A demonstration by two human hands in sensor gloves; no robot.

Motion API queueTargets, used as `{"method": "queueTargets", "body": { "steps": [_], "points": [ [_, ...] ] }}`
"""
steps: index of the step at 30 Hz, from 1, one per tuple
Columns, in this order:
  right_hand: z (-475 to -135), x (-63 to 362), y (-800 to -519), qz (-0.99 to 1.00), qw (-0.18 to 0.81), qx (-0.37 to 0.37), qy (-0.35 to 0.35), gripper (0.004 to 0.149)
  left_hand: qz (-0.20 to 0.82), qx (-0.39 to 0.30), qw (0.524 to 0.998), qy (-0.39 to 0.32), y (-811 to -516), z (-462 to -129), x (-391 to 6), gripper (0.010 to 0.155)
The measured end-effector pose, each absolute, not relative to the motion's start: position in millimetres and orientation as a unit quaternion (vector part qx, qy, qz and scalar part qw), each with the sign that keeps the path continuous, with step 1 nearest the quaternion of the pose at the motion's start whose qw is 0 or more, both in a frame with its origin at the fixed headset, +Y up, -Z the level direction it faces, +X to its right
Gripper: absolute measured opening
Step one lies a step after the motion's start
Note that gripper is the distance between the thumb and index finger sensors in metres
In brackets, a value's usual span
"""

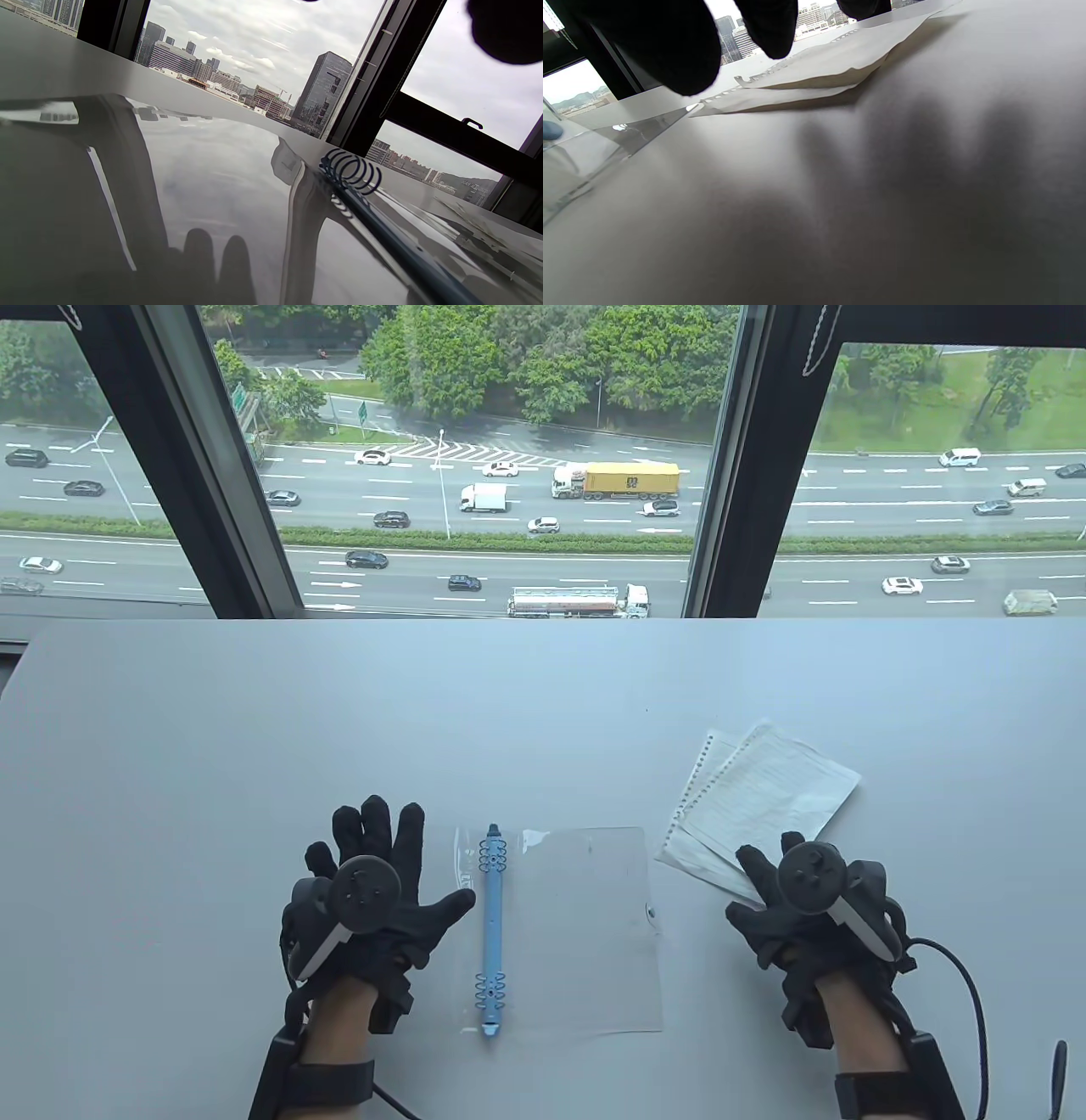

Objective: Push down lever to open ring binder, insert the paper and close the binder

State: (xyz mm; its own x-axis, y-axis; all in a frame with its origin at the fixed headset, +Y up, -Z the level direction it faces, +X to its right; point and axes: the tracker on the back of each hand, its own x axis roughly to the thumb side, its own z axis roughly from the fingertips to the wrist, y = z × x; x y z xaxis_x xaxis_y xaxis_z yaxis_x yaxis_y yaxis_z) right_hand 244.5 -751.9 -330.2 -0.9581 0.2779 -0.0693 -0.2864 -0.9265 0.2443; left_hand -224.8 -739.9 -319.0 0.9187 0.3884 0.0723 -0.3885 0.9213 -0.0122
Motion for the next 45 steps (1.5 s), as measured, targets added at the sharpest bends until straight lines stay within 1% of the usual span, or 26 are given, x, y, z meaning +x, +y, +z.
{"method": "queueTargets", "body": {
  "steps": [3,7,11,17,19,22,23,25,28,30,32,37,42,45],
  "points": [
    [-333.4,238.6,-755.0,0.981,0.132,-0.016,0.138,0.068,0.199,0.002,0.979,-0.037,-739.7,-318.7,-224.9,0.106],
    [-335.1,240.8,-756.5,0.976,0.133,-0.026,0.169,0.064,0.198,0.002,0.979,-0.037,-740.0,-318.9,-224.8,0.105],
    [-331.9,250.2,-749.1,0.976,0.140,-0.035,0.165,0.060,0.199,0.000,0.979,-0.037,-739.8,-318.7,-224.6,0.105],
    [-328.1,262.4,-744.3,0.967,0.161,-0.061,0.189,0.056,0.199,-0.003,0.979,-0.038,-740.1,-318.5,-224.3,0.105],
    [-326.6,264.1,-740.9,0.970,0.157,-0.064,0.174,0.054,0.201,-0.004,0.979,-0.038,-740.1,-318.2,-224.1,0.105],
    [-325.3,261.0,-737.0,0.979,0.149,-0.053,0.126,0.053,0.202,-0.002,0.979,-0.038,-739.9,-318.2,-224.0,0.105],
    [-325.4,257.7,-737.0,0.982,0.151,-0.049,0.107,0.055,0.202,-0.002,0.979,-0.038,-739.8,-318.3,-223.9,0.105],
    [-327.0,249.4,-739.0,0.985,0.142,-0.043,0.082,0.062,0.202,-0.001,0.979,-0.038,-740.0,-318.4,-223.8,0.105],
    [-331.6,232.5,-743.4,0.990,0.123,-0.041,0.059,0.071,0.203,-0.003,0.978,-0.039,-740.2,-318.4,-223.4,0.105],
    [-335.4,223.5,-746.1,0.990,0.110,-0.051,0.071,0.076,0.202,-0.003,0.979,-0.040,-740.2,-318.5,-223.0,0.105],
    [-339.5,215.5,-750.5,0.987,0.095,-0.070,0.108,0.081,0.201,-0.004,0.979,-0.040,-740.2,-318.3,-222.6,0.105],
    [-344.0,209.1,-764.0,0.986,0.092,-0.052,0.129,0.090,0.201,-0.006,0.979,-0.041,-740.4,-318.4,-221.6,0.105],
    [-346.6,207.0,-770.7,0.985,0.089,-0.050,0.140,0.092,0.201,-0.009,0.979,-0.043,-740.6,-318.6,-220.9,0.105],
    [-346.8,207.5,-771.5,0.987,0.080,-0.050,0.131,0.092,0.202,-0.009,0.978,-0.042,-740.3,-318.5,-221.1,0.105]
  ]
}}
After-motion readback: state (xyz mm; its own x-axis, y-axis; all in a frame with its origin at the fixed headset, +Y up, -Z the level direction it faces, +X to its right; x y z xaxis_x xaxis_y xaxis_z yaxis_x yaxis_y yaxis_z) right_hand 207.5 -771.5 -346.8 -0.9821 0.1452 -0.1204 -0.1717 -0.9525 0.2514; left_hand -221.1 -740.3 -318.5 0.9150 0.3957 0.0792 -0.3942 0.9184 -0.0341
